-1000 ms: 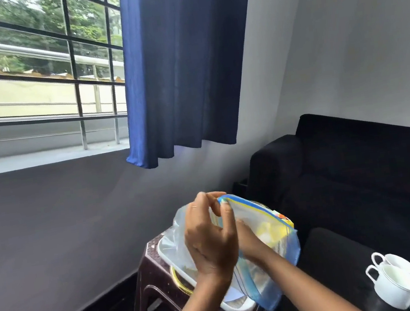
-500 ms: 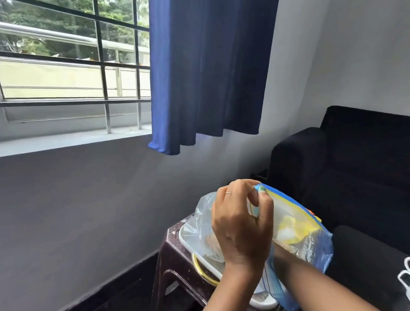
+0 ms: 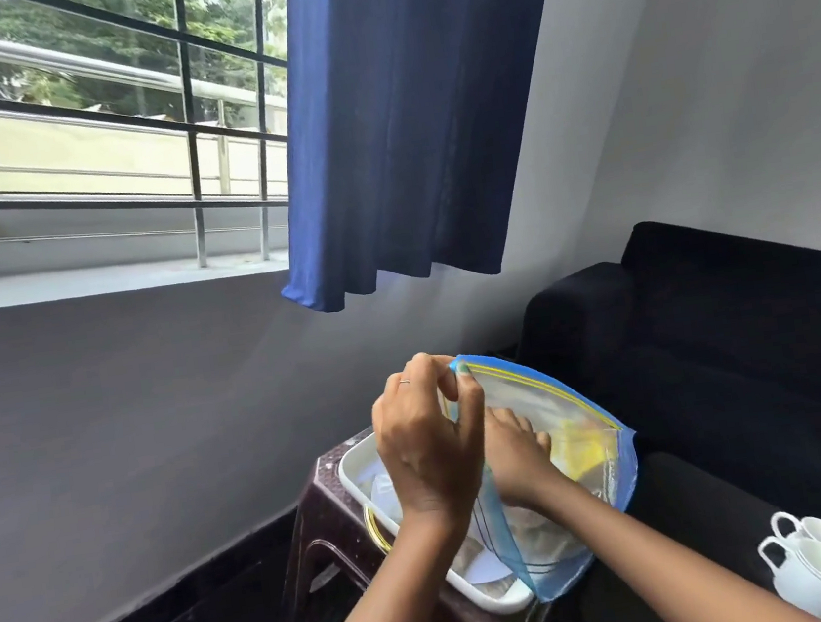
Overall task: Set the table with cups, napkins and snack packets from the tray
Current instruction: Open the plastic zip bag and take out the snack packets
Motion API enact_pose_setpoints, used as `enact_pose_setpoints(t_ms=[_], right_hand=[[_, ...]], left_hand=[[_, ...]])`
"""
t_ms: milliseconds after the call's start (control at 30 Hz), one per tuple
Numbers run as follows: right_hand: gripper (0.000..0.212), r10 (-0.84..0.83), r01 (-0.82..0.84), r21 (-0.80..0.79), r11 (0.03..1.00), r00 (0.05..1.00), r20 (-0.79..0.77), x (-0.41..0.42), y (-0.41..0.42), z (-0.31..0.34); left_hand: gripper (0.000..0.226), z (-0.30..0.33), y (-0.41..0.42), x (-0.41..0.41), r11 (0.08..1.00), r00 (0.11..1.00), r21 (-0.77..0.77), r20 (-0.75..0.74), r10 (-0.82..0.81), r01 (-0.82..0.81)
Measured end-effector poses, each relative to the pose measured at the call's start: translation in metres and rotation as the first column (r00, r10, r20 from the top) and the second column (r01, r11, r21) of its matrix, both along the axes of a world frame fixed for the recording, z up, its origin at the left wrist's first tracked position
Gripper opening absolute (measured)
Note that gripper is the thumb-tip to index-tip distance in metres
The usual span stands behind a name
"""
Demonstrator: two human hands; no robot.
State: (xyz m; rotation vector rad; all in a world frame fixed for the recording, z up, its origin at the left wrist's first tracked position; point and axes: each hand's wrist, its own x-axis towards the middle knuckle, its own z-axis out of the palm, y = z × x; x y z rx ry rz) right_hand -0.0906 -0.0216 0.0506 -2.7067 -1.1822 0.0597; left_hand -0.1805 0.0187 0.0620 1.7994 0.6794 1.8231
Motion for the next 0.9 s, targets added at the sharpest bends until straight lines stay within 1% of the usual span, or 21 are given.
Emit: enact_pose_setpoints(t_ms=[33, 100, 200, 267, 300, 400, 500, 533, 600, 633, 667, 733, 767, 800, 900], right_hand=[[0.05, -0.002, 0.002, 0.008, 1.0, 1.0, 0.018, 0.0, -0.004, 0.002], [0.054, -0.023, 0.023, 0.05, 0.998, 1.0, 0.003, 0.0, -0.012, 0.009], [0.055, -0.046, 0.047, 0.125, 0.991, 0.999, -0.004, -0.002, -0.021, 0.024], [0.06, -0.048, 0.051, 0.212, 0.976, 0.999, -0.018, -0.005, -0.024, 0.032], [0.058, -0.049, 0.053, 0.264, 0.963, 0.999, -0.022, -0.006, -0.025, 0.038], [0.045, -0.038, 0.069, 0.404, 0.912, 0.996, -0.086, -0.008, -0.024, 0.053], [0.032, 0.046, 0.065, 0.575, 0.816, 0.983, -0.177, -0.008, -0.021, 0.063], [0.036, 0.07, 0.08, 0.634, 0.769, 0.975, -0.209, -0.008, -0.019, 0.064], [0.053, 0.095, 0.165, 0.722, 0.672, 0.947, -0.305, -0.006, -0.016, 0.066], [0.053, 0.102, 0.221, 0.746, 0.629, 0.927, -0.36, -0.005, -0.015, 0.067], [0.045, 0.103, 0.281, 0.754, 0.594, 0.903, -0.417, -0.004, -0.014, 0.067], [0.018, 0.099, 0.385, 0.742, 0.549, 0.852, -0.515, -0.001, -0.012, 0.066], [0.015, 0.092, 0.431, 0.736, 0.522, 0.83, -0.551, 0.0, -0.012, 0.066], [0.02, 0.091, 0.476, 0.731, 0.488, 0.806, -0.585, 0.0, -0.012, 0.066], [0.026, 0.12, 0.582, 0.711, 0.394, 0.735, -0.668, 0.001, -0.013, 0.064]], left_hand=[[0.02, 0.0, 0.001, -0.001, 1.0, 1.0, -0.008, 0.004, 0.007, -0.007], [0.02, 0.001, 0.001, -0.003, 1.0, 1.0, -0.016, 0.014, -0.002, 0.003], [0.017, 0.004, -0.004, -0.004, 0.995, 0.997, -0.061, 0.029, -0.077, 0.079], [0.026, 0.003, -0.004, -0.005, 0.988, 0.991, -0.072, 0.012, -0.133, 0.134], [0.033, 0.003, -0.004, -0.006, 0.986, 0.988, -0.063, -0.02, -0.156, 0.155], [0.055, 0.001, -0.002, -0.006, 0.982, 0.973, -0.071, -0.141, -0.185, 0.176], [0.063, -0.002, -0.001, -0.005, 0.976, 0.96, -0.128, -0.196, -0.201, 0.178], [0.063, -0.002, 0.0, -0.005, 0.97, 0.956, -0.165, -0.2, -0.213, 0.181], [0.061, -0.003, 0.001, -0.004, 0.951, 0.951, -0.247, -0.2, -0.238, 0.186], [0.062, -0.003, 0.001, -0.003, 0.941, 0.949, -0.283, -0.196, -0.246, 0.185], [0.064, -0.003, 0.001, -0.002, 0.929, 0.948, -0.32, -0.188, -0.257, 0.188], [0.066, -0.002, -0.001, -0.002, 0.888, 0.942, -0.412, -0.164, -0.294, 0.205], [0.065, -0.001, -0.002, -0.001, 0.865, 0.938, -0.455, -0.155, -0.311, 0.211], [0.062, -0.001, -0.003, 0.0, 0.854, 0.936, -0.477, -0.155, -0.315, 0.209], [0.051, 0.0, -0.005, 0.0, 0.869, 0.944, -0.468, -0.181, -0.276, 0.164]])
